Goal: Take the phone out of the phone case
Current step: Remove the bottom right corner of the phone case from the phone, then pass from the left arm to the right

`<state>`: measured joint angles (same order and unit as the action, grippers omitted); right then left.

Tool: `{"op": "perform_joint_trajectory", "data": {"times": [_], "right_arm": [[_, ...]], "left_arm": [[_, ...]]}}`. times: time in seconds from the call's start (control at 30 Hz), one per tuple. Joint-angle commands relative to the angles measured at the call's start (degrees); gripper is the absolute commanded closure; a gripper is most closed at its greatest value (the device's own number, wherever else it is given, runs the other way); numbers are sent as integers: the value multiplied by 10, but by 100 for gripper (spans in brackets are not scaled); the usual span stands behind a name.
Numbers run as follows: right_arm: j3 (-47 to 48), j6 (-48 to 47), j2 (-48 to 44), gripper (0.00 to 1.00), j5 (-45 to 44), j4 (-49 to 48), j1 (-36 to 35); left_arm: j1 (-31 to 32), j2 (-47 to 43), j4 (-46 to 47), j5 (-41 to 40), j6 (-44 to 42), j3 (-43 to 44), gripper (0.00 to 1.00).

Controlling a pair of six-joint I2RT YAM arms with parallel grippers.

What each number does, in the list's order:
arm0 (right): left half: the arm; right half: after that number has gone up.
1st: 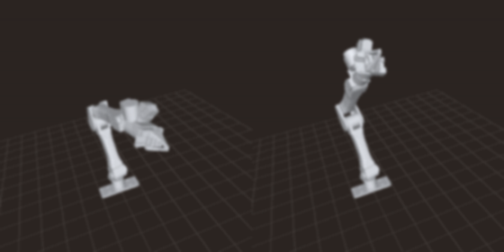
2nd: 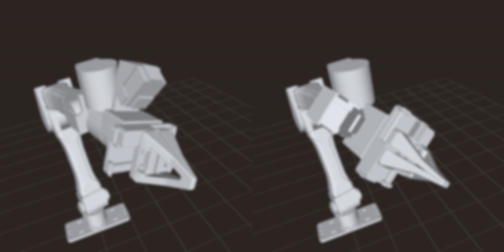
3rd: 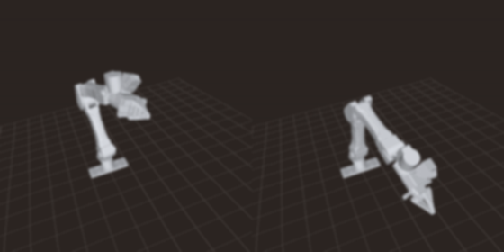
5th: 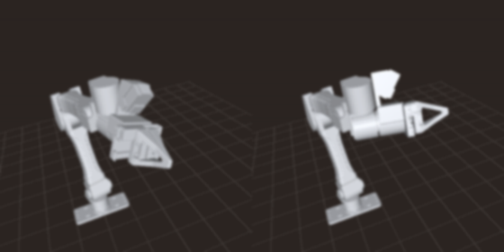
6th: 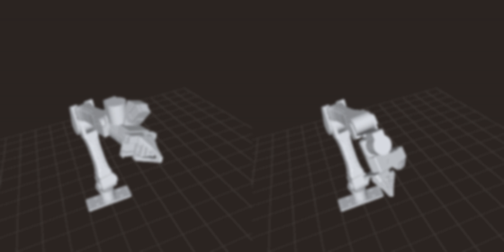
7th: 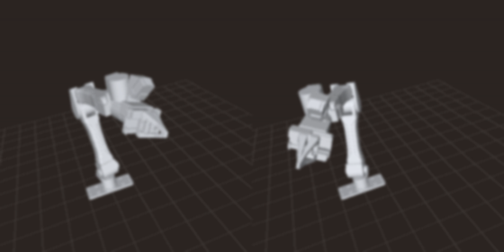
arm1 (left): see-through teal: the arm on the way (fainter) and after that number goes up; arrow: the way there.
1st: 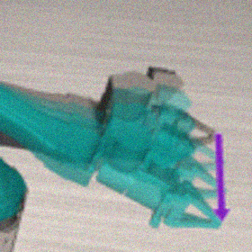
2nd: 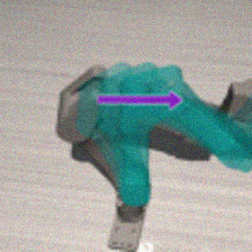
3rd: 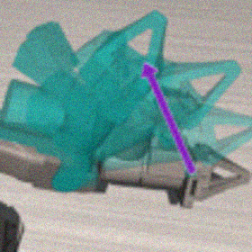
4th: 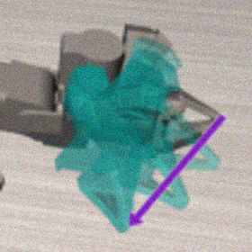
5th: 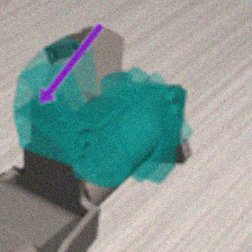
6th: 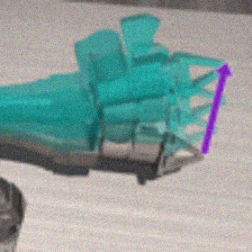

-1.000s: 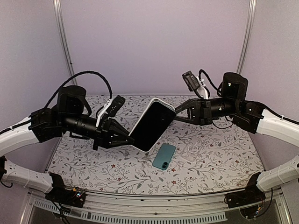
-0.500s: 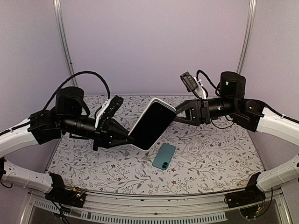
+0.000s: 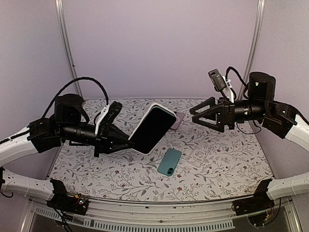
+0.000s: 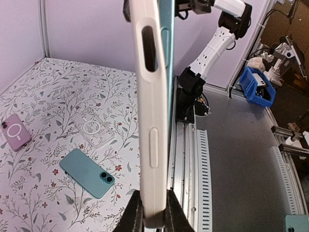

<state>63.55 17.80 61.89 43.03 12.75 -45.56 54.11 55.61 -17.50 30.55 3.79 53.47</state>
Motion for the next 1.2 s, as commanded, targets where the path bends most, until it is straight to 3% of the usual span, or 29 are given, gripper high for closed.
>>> {"op": "perform_joint_trajectory", "data": {"times": [0.0, 0.2, 0.4, 0.57, 0.9, 1.17], "right_arm": [[-9, -56, -55, 22, -41, 42, 5], [-61, -119, -109, 23, -32, 8, 5], [-170, -172, -137, 23, 7, -146, 4], [-210, -251, -128, 23, 24, -200, -1], [-208, -444, -91, 23, 5, -176, -16], [-160, -555, -33, 26, -81, -114, -56]], "left_arm": [[-15, -10, 35, 8, -20, 0, 100], [-16, 16, -4, -6, -71, 22, 100], [-16, 48, -19, -55, -156, 39, 100], [-16, 77, -34, -127, -235, 59, 100], [-16, 80, 18, -242, -372, 19, 100], [-15, 83, 69, -283, -405, -19, 100]]}}
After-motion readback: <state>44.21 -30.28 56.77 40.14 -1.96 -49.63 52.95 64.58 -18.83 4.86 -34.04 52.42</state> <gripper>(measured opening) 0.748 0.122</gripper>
